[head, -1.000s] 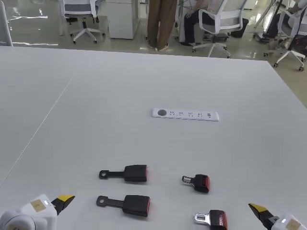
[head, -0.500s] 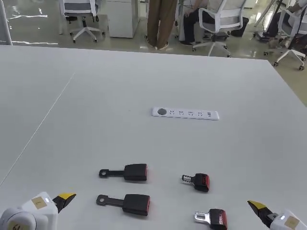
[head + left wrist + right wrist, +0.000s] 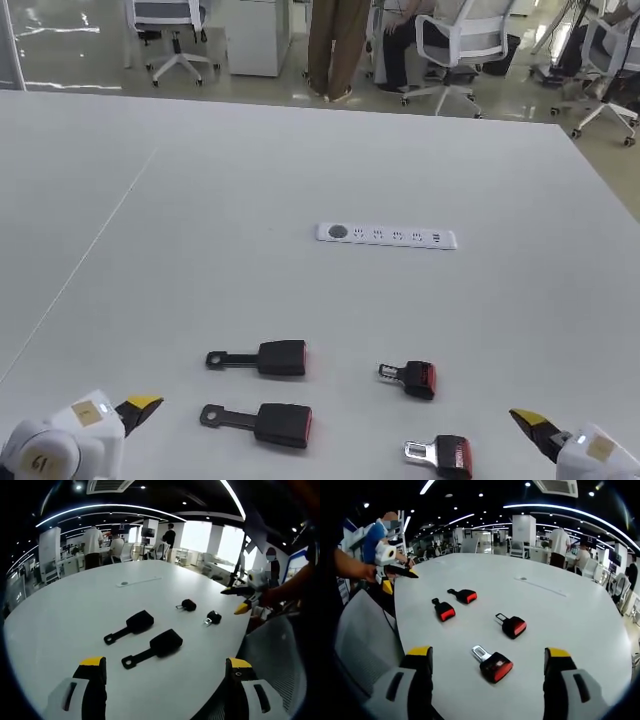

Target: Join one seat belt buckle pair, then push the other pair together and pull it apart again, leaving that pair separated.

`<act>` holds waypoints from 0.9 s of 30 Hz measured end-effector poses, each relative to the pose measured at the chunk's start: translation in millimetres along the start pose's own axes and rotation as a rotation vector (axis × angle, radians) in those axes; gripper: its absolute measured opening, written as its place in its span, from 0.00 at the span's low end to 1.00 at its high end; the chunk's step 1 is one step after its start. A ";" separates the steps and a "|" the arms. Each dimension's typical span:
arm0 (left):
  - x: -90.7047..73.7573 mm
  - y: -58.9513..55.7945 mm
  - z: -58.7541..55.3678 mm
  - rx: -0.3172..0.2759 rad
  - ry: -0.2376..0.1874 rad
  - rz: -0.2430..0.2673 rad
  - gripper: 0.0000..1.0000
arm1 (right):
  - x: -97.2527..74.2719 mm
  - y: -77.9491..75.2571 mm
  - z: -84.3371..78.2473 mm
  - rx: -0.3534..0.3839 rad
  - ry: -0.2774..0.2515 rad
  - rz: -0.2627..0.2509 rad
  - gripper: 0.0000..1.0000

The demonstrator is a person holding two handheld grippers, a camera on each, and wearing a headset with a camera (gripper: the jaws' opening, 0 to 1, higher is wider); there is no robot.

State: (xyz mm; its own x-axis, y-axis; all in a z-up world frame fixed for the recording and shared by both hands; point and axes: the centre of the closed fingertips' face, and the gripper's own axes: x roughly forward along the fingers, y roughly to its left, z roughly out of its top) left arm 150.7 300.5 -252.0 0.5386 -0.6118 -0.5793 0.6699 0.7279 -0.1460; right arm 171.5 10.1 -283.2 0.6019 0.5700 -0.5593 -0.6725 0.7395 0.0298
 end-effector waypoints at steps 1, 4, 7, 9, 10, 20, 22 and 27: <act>0.4 -0.3 0.4 0.002 0.001 -0.001 1.00 | 0.8 -0.3 -0.5 -0.005 0.003 0.005 0.94; 1.7 0.8 1.8 0.005 0.003 -0.007 1.00 | 3.0 -0.7 -1.2 -0.021 0.017 0.015 0.93; 3.1 2.4 1.9 0.012 0.008 -0.010 1.00 | 4.6 -0.2 -1.8 -0.026 0.025 0.027 0.93; 3.9 3.2 2.0 0.013 0.010 -0.014 1.00 | 5.9 0.1 -2.6 -0.033 0.036 0.036 0.92; 4.4 3.9 2.0 0.017 0.014 -0.015 1.00 | 6.2 0.0 -2.4 -0.035 0.037 0.039 0.92; 11.7 5.8 7.2 0.037 0.026 -0.034 1.00 | 10.7 -2.9 -2.7 -0.055 0.060 0.081 0.89; 13.4 6.0 8.3 0.047 0.031 -0.037 1.00 | 11.4 -3.0 -3.1 -0.058 0.066 0.090 0.89; 17.8 7.5 12.6 0.060 0.031 -0.045 1.00 | 14.7 -3.8 -6.5 -0.089 0.093 0.116 0.87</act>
State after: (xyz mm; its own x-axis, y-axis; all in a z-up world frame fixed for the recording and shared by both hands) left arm 171.8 291.2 -253.3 0.4918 -0.6334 -0.5975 0.7232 0.6793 -0.1249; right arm 180.2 13.3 -296.9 0.4786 0.6106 -0.6309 -0.7730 0.6338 0.0270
